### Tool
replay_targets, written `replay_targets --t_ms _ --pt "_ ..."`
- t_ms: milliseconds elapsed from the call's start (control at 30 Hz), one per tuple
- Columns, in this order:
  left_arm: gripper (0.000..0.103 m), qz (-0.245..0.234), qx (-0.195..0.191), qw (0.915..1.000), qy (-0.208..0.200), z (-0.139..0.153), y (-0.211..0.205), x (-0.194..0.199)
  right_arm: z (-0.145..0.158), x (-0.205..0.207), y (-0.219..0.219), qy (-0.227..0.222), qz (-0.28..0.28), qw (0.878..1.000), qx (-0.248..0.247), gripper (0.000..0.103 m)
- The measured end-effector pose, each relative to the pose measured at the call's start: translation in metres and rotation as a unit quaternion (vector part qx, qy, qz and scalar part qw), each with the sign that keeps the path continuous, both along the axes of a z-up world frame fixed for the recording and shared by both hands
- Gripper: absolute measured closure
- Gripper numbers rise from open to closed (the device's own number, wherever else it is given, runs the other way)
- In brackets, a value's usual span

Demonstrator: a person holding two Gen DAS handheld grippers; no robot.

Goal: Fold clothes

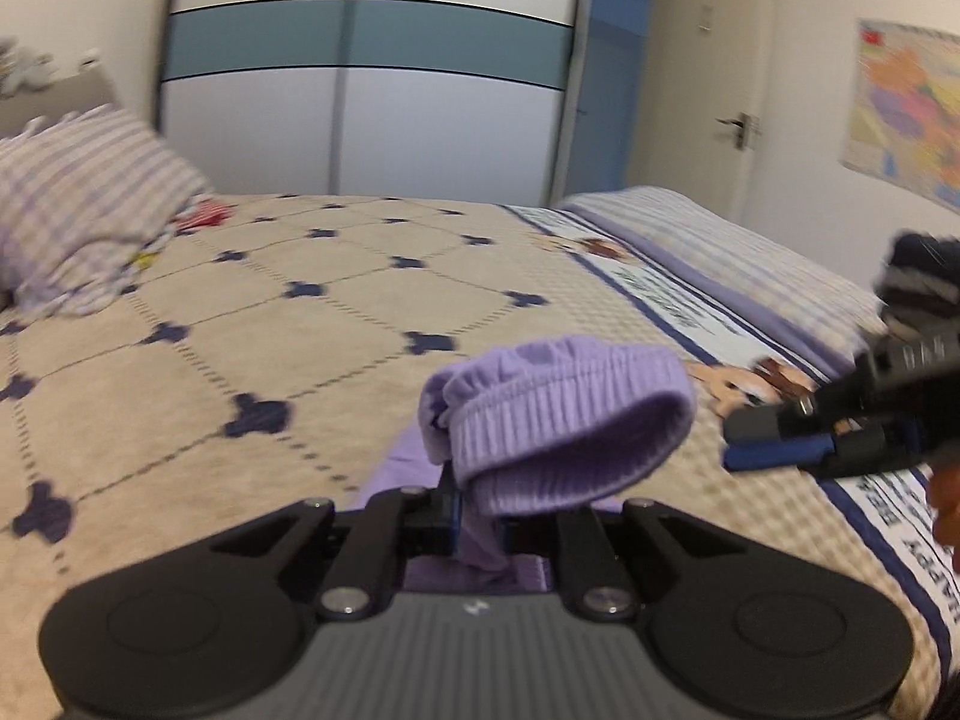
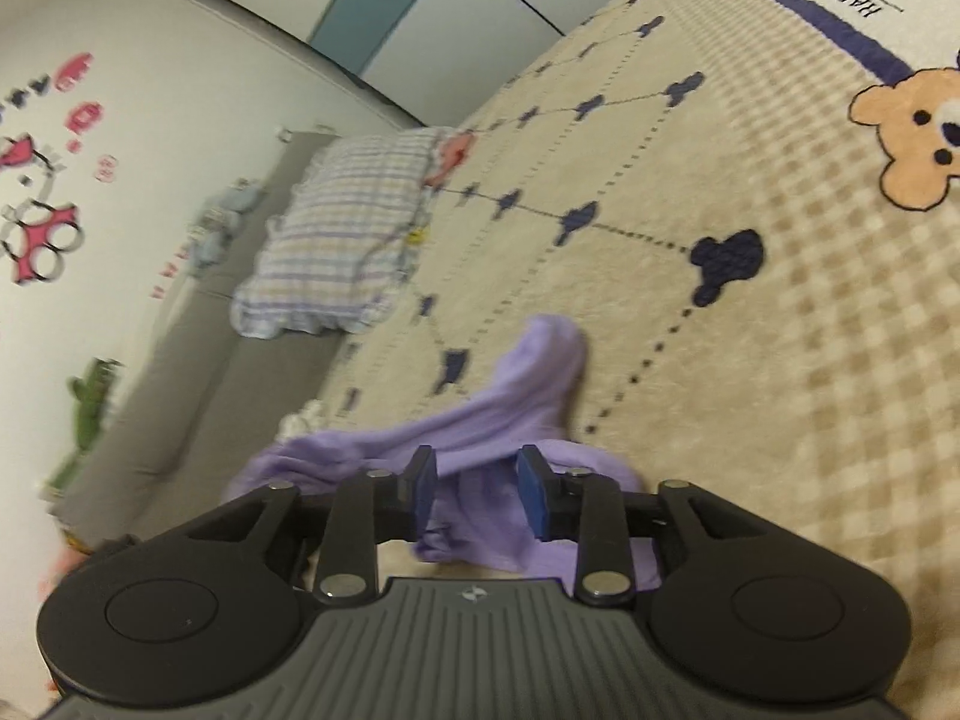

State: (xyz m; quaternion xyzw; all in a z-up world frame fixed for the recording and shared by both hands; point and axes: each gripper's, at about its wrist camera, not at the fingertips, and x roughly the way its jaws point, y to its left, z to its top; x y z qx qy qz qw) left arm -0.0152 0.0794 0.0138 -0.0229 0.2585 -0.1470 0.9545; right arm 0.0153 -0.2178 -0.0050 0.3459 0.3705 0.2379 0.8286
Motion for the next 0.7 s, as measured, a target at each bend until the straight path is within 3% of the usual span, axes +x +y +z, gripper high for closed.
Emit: replay_targets --t_ms 333,533,700 --pt "0.092 0.105 -0.027 0.9932 0.043 -0.015 0.065 0.012 -0.026 0.019 0.037 0.017 0.007 0.993 -0.114 0.062" --pt "0.091 0.161 -0.062 0.9818 0.078 -0.030 0.102 0.022 -0.046 0.034 0.051 0.034 0.002 0.989 -0.141 0.061" --pt "0.088 0.170 -0.082 0.9764 0.105 -0.042 0.114 0.026 -0.054 0.038 0.064 0.032 -0.004 0.987 -0.157 0.061"
